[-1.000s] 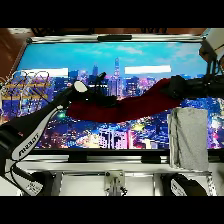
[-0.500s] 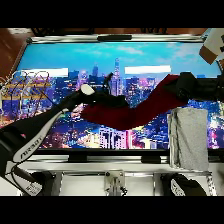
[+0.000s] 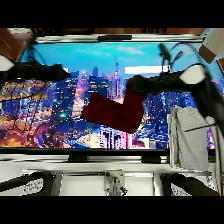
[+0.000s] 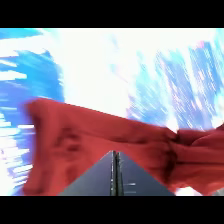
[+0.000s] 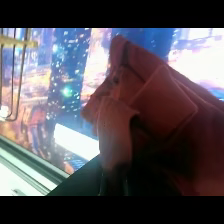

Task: Fold the shirts.

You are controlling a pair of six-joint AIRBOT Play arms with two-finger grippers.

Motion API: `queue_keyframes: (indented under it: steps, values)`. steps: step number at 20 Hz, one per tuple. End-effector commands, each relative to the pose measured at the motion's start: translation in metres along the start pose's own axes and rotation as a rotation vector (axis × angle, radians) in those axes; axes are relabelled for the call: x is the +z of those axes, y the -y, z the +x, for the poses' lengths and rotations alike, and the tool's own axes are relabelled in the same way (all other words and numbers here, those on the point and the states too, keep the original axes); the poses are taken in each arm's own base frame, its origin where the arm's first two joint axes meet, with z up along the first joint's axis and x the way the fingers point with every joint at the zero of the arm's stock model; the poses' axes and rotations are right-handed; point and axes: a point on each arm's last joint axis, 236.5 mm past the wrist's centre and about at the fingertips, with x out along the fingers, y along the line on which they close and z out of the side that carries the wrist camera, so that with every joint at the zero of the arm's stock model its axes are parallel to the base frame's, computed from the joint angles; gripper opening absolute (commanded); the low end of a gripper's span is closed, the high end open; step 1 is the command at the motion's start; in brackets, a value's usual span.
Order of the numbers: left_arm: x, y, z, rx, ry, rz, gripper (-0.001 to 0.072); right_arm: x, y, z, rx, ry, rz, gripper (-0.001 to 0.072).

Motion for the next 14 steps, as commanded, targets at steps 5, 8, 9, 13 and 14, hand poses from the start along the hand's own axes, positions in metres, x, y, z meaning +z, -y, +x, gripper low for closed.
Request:
queue_keyframes:
  steps: [5,8,9,13,14]
  values:
    - [0.008,-0.030,-0.114,0.136,0.116,-0.010,0.0031,-0.037,-0.018,0.157,0.070,-0.062,0.098,0.0072]
    - [0.007,-0.028,-0.111,0.130,0.110,-0.003,0.0031,-0.042,-0.019,0.182,0.103,-0.062,0.159,0.0621]
    - [0.006,-0.028,-0.111,0.129,0.105,-0.003,0.0031,-0.039,-0.019,0.177,0.110,-0.059,0.126,0.0625]
    - [0.004,-0.027,-0.111,0.127,0.097,-0.001,0.0032,-0.017,0.030,0.104,-0.044,-0.079,0.008,0.0625]
    - [0.004,-0.027,-0.111,0.127,0.097,0.001,0.0032,-0.021,0.062,0.077,-0.152,-0.122,0.010,0.0625]
